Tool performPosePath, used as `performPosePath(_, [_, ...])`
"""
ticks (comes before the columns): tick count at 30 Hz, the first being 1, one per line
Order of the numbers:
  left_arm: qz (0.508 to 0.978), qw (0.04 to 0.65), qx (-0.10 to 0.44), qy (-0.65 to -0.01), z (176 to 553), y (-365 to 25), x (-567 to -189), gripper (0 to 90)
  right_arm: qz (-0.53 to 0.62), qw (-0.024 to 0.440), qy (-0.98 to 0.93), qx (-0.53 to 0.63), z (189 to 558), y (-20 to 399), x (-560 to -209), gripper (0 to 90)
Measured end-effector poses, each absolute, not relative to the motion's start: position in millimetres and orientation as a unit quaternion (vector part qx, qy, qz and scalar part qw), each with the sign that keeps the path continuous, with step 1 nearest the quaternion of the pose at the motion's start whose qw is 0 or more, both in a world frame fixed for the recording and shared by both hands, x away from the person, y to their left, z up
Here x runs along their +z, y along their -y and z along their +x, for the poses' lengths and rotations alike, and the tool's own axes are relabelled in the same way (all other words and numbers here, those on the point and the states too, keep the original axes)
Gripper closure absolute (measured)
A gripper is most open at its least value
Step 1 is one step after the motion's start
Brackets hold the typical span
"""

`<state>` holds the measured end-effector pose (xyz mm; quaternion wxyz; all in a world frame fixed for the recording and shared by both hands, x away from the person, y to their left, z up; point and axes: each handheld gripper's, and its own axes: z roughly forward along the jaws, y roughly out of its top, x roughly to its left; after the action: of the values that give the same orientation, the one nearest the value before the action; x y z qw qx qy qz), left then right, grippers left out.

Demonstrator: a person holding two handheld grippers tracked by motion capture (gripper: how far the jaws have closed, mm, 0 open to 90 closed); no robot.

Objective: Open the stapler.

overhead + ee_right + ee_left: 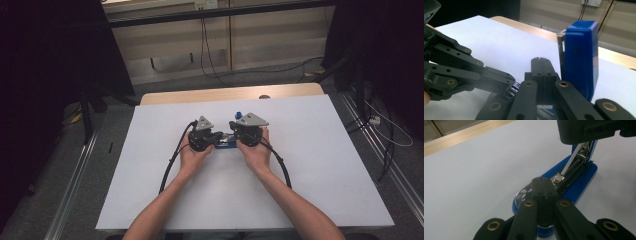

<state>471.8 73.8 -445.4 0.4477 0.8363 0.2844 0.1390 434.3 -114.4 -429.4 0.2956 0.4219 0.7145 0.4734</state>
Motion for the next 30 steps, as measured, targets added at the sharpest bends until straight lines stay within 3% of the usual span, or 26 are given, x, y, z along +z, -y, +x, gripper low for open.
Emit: performPosePath(30, [0.836,0.449,0.14,-0.283,471.7,-74.6,-446.1,90.0,0.438,0.308,-0.703,0.468,433.0,124.9,-424.0,90.0])
